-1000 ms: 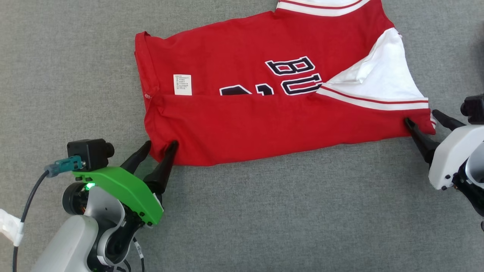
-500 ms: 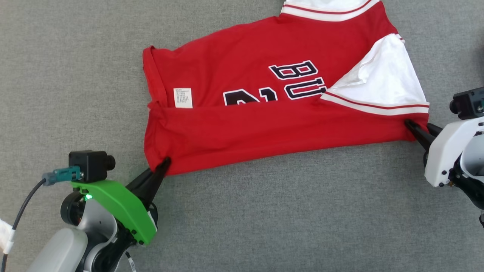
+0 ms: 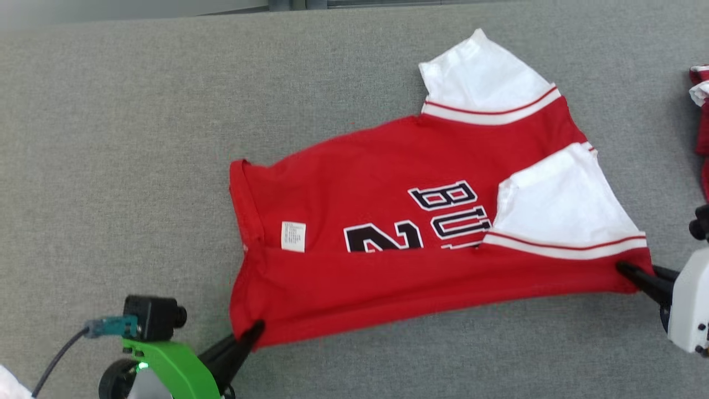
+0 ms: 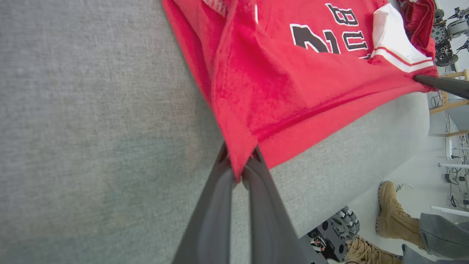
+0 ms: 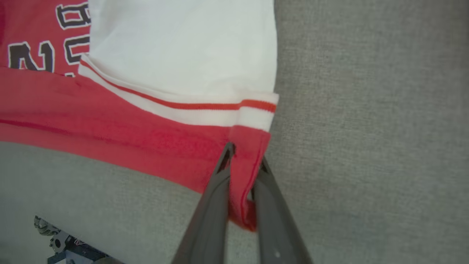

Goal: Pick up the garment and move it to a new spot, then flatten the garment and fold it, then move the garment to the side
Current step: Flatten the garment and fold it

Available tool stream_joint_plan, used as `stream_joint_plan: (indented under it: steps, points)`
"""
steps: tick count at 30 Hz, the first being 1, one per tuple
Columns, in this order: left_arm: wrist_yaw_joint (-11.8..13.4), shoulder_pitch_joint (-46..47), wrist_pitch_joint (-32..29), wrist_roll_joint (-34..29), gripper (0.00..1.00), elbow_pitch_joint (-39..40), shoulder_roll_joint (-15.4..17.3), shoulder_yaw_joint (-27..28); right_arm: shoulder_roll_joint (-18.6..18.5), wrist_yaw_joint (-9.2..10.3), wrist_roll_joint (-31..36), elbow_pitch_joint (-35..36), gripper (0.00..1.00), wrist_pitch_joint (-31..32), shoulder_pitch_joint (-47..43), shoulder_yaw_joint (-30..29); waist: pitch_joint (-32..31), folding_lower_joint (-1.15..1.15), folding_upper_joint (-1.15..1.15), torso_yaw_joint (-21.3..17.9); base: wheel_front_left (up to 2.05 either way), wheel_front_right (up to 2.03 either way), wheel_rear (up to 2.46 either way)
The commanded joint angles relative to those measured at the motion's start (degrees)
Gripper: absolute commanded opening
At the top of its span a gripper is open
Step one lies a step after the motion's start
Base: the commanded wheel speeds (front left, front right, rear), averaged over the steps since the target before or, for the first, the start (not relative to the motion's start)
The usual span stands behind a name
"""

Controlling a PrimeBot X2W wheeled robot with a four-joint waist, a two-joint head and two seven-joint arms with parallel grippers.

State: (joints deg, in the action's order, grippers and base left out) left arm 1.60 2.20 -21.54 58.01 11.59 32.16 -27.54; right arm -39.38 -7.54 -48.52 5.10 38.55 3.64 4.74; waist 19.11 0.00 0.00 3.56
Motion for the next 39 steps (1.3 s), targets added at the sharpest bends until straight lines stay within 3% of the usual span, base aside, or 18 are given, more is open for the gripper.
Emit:
stream_joint_plan:
  steps: [1, 3, 4, 5, 6, 7, 8, 11, 15, 19, 22, 29, 34, 39]
  points:
    - [0.55, -2.19, 0.03, 0.08, 0.00, 0.91, 1.25, -0.11, -0.49, 0.09, -0.91, 1.59, 0.00, 0.84, -2.46, -0.64, -1.03, 0.00, 0.00, -0.42, 0.00, 0.00, 0.00]
    - [1.17, -4.19, 0.36, -0.21, 0.00, 2.35, 1.63, -0.44, -0.28, 0.09, -1.40, 3.35, 0.00, 1.54, -4.90, -1.36, -1.08, 0.00, 0.00, -0.60, 0.00, 0.00, 0.00]
    - [1.68, -4.95, 0.75, -0.33, 0.21, 2.63, 1.52, -0.24, 0.29, 0.08, -1.74, 3.80, 0.00, 1.76, -5.94, -1.45, -1.04, 0.00, 0.00, -0.62, 0.00, 0.00, 0.00]
    - [1.95, -5.27, 0.97, -0.66, 0.49, 2.66, 1.62, -0.21, 0.66, 0.08, -1.59, 4.05, 0.00, 1.86, -6.43, -1.48, -1.00, 0.00, 0.00, -0.59, 0.00, 0.00, 0.00]
    - [2.18, -5.51, 0.98, -1.32, 1.00, 2.49, 1.90, -0.58, 0.91, 0.08, -0.59, 4.14, 0.02, 1.72, -6.62, -1.43, -0.97, 0.00, 0.00, -0.57, 0.00, 0.00, 0.00]
    - [2.50, -5.52, 1.08, -1.82, 1.00, 2.26, 1.95, -0.80, 1.27, 0.08, 0.16, 4.15, 0.62, 1.40, -6.52, -1.39, -0.91, 0.00, 0.00, -0.57, 0.00, 0.00, 0.00]
    - [2.85, -5.31, 1.38, -2.51, 1.00, 2.09, 1.79, -0.86, 1.97, 0.08, 0.79, 3.76, 1.00, 1.28, -6.42, -1.44, -0.85, 0.00, 0.00, -0.55, 0.00, 0.00, 0.00]
    - [3.81, -4.71, 1.77, -3.95, 1.00, 2.49, 2.19, -0.76, 2.31, 0.05, 2.00, 4.45, 1.00, 1.17, -5.38, -2.52, -0.62, 0.00, 0.00, -0.44, 0.00, 0.00, 0.00]
    - [5.76, -5.26, 2.00, -6.05, 1.00, 5.10, 5.28, 1.40, 0.04, 0.05, 1.70, 8.71, 1.00, 2.34, -2.53, -5.40, 1.04, 0.00, 0.00, -0.51, 0.00, 0.00, 0.00]
    - [7.22, 2.07, 1.34, -7.43, 1.00, 6.47, 6.67, 4.76, -2.15, 0.04, 4.53, 10.40, 1.00, 3.89, 7.39, -6.95, 5.83, 0.00, 0.00, 0.87, 0.00, 0.00, 0.00]
    - [6.77, 10.36, -0.25, -7.98, 1.00, 4.29, 4.30, 4.45, -2.61, 0.04, 7.38, 7.85, 1.00, 5.87, 17.64, -3.91, 9.45, 0.00, 0.00, 2.79, 0.00, 0.00, 0.00]
    - [3.46, 28.06, -4.11, -11.13, 1.00, -8.06, -3.34, -1.72, 2.63, 0.04, 14.76, -6.52, 1.00, 7.91, 39.53, 6.82, 14.07, 0.00, 0.00, 8.06, 0.00, 0.00, 0.00]
    - [1.04, 33.57, -4.39, -12.47, 1.00, -14.27, -6.73, -4.59, 5.11, 0.05, 16.52, -15.79, 1.00, 6.57, 46.52, 12.10, 14.86, 0.00, 0.00, 9.72, 0.00, 0.00, 0.00]
    - [-0.84, 36.23, -4.14, -12.78, 1.00, -18.03, -9.23, -6.42, 4.15, 0.05, 17.47, -22.20, 1.00, 4.55, 50.32, 14.61, 14.89, 0.00, 0.00, 10.50, 0.00, 0.00, 0.00]
